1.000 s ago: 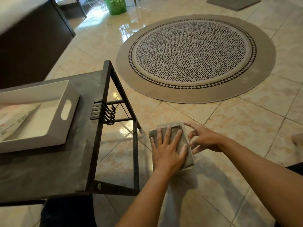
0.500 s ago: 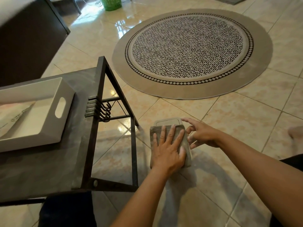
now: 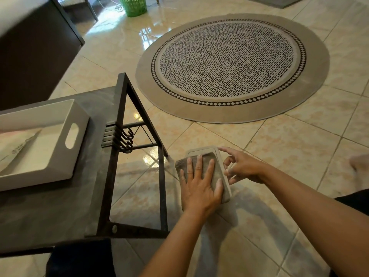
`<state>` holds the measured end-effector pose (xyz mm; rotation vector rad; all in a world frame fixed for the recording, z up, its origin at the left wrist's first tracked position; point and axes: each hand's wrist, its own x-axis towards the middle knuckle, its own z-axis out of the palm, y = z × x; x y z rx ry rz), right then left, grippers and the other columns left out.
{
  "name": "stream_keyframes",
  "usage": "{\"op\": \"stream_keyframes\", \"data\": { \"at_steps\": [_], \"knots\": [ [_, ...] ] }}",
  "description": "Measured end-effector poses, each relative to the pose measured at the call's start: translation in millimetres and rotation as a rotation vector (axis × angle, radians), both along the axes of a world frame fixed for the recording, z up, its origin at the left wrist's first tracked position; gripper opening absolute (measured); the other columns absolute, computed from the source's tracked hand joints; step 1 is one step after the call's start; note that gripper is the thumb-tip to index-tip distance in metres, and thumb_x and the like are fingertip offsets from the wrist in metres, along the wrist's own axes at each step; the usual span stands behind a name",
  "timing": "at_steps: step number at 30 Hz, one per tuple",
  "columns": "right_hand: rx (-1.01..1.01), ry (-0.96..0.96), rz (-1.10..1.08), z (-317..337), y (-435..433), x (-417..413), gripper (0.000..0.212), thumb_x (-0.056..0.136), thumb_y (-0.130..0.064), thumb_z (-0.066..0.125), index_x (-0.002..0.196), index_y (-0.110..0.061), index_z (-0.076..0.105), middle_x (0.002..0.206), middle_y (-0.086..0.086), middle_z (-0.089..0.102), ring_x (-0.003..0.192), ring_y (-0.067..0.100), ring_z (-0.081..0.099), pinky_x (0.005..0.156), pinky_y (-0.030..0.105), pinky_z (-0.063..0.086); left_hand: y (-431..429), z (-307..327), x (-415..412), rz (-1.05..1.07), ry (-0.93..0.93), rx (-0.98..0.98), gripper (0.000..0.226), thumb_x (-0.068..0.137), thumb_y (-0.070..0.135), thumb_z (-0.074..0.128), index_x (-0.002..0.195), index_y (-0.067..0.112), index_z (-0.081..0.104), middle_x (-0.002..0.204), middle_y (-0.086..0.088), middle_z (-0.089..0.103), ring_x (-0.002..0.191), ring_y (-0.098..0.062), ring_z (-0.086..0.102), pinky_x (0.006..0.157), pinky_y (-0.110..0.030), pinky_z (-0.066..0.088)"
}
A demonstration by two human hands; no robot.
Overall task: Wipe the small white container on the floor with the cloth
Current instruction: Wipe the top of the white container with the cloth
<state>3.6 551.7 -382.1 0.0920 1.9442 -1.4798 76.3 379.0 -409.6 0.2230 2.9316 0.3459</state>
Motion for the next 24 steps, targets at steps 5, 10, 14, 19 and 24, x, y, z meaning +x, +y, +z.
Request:
{"op": "stream_keyframes", "data": {
  "at_steps": [5,10,14,19,24],
  "knots": [
    [0.018,0.011,0.011,-0.6,0.8,-0.6,0.093,0.082,0.022,0.055,0.155,-0.03,0.027,0.103,0.015,0.056,0.079,0.024,0.069,0.07,0.043,0.064,16.3,-2.3,-12.1,-0.087,-0.001,0.01,0.062,0.098,0.053,0.017,0.152,0.041,-0.013,0.16,0.005,-0.027,0.144,-0.023,-0.032,0.118,-0.052,-0.014],
    [-0.003,0.01,-0.006,1.2,0.3,2.5,0.092,0.084,0.018,0.06,0.155,-0.03,0.025,0.103,0.017,0.055,0.085,0.028,0.068,0.071,0.043,0.064,-0.3,1.1,-41.5,0.001,-0.027,0.012,0.065,0.098,0.053,0.018,0.153,0.038,-0.014,0.161,0.003,-0.025,0.145,-0.023,-0.031,0.118,-0.052,-0.013],
    [-0.033,0.013,-0.059,-2.9,0.1,4.7,0.095,0.084,0.019,0.06,0.154,-0.032,0.022,0.098,0.015,0.056,0.082,0.024,0.066,0.065,0.038,0.063,-2.5,-2.2,-16.0,0.111,-0.024,0.038,0.068,0.097,0.054,0.017,0.153,0.034,-0.017,0.16,0.001,-0.028,0.143,-0.023,-0.034,0.119,-0.052,-0.012],
    [-0.048,0.025,-0.163,-6.0,-3.4,14.4,0.092,0.083,0.02,0.059,0.151,-0.033,0.028,0.092,0.015,0.055,0.078,0.023,0.062,0.063,0.04,0.063,21.4,-3.8,21.2,0.154,-0.024,0.035,0.068,0.098,0.052,0.017,0.152,0.033,-0.019,0.158,-0.001,-0.033,0.141,-0.022,-0.038,0.116,-0.053,-0.017],
    [-0.044,0.04,-0.363,-18.1,-12.9,35.0,0.089,0.084,0.018,0.057,0.15,-0.033,0.024,0.084,0.011,0.054,0.073,0.023,0.058,0.066,0.042,0.056,31.8,4.9,10.7,0.193,-0.04,0.013,0.064,0.098,0.049,0.013,0.149,0.032,-0.022,0.156,-0.002,-0.035,0.143,-0.024,-0.034,0.116,-0.053,-0.016]
  ]
}}
